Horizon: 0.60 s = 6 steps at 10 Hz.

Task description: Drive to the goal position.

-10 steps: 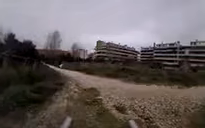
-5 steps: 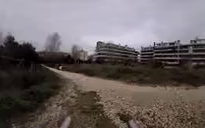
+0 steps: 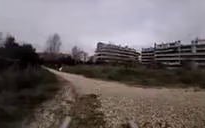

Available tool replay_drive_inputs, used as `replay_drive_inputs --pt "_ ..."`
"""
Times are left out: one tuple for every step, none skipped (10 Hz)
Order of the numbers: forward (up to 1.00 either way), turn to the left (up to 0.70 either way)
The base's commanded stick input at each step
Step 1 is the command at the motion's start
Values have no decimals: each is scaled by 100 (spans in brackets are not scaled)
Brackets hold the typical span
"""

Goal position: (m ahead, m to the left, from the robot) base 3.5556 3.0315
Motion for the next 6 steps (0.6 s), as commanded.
replay_drive_inputs --pt "50 0" --pt "50 0" --pt "50 0" --pt "50 0" --pt "50 0" --pt "50 0"
